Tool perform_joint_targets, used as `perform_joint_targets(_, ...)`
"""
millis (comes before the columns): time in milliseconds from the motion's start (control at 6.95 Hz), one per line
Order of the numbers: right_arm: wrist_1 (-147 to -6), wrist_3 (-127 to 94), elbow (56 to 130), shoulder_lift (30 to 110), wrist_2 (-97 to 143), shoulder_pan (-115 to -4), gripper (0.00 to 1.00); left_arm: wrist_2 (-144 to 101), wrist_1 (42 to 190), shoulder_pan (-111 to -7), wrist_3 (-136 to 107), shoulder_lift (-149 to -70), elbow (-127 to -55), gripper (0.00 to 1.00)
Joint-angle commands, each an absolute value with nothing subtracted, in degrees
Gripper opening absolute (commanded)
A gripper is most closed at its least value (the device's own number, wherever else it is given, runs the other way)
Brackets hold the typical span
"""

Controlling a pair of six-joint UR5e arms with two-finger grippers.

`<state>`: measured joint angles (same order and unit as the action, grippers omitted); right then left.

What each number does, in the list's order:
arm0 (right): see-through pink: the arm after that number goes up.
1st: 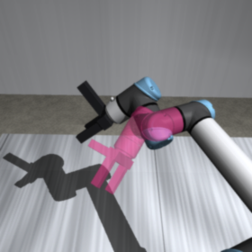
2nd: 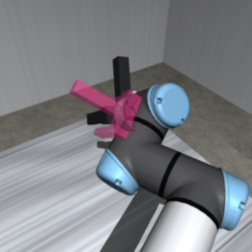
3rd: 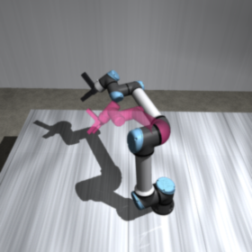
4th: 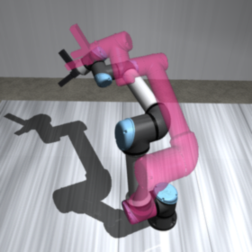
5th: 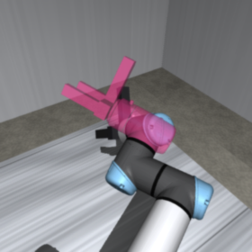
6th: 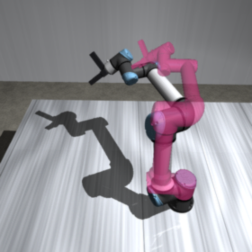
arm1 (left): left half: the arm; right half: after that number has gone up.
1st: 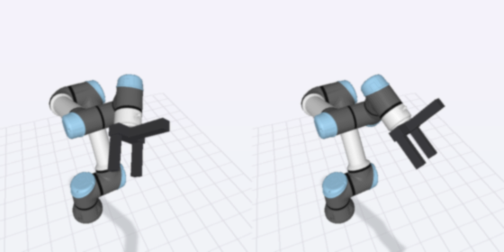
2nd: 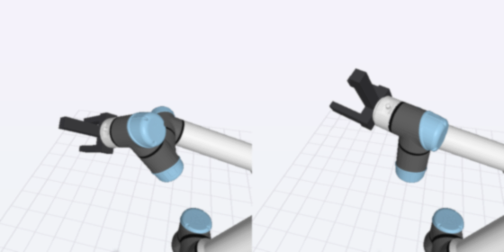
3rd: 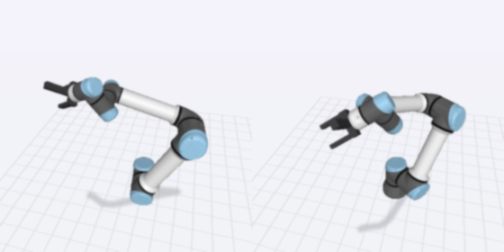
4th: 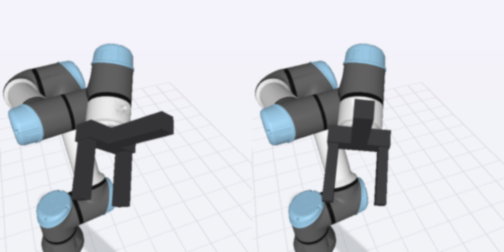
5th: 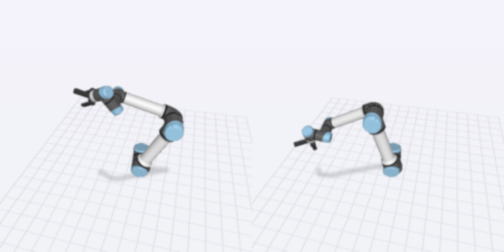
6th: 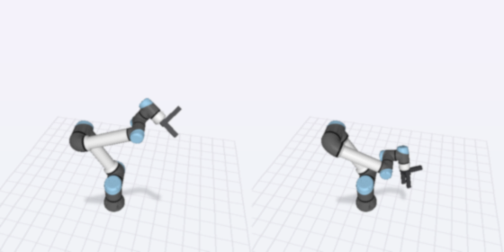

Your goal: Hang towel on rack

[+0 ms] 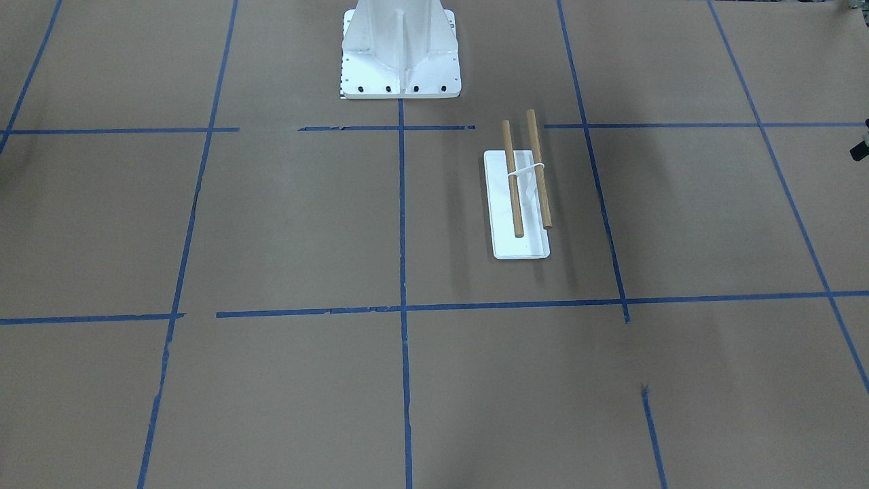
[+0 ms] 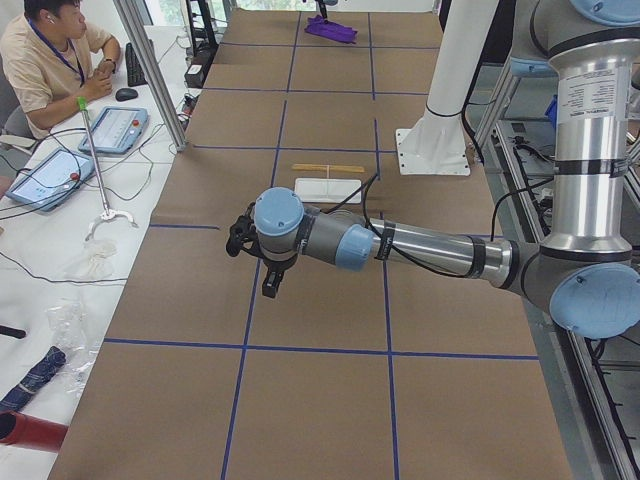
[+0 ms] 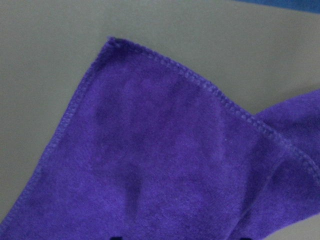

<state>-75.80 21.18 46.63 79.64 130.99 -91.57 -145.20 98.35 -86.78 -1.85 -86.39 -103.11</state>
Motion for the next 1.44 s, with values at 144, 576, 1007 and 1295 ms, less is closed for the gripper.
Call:
perform_joint_targets(144,-75.24,20.66,46.32,79.90,126.86,-91.50,0.77,-145.20,98.35,-86.75,-1.85,-86.40,-103.18,1.00)
perform_joint_targets(576,-75.23,20.65,46.06,80.07,126.56,-91.58,0.71,-145.28,98.35,-86.84,-1.85,-86.57,-103.53,1.00)
perform_joint_targets(1007,-68.70,20.65,41.08,79.89,124.02,-91.41,0.66,-145.20,98.35,-86.84,-1.85,-86.57,-103.45,1.00)
perform_joint_targets(1295,-68.55,20.31,40.52,79.63,124.01,-91.23,0.64,-145.20,98.26,-86.84,-1.85,-86.57,-103.36,1.00)
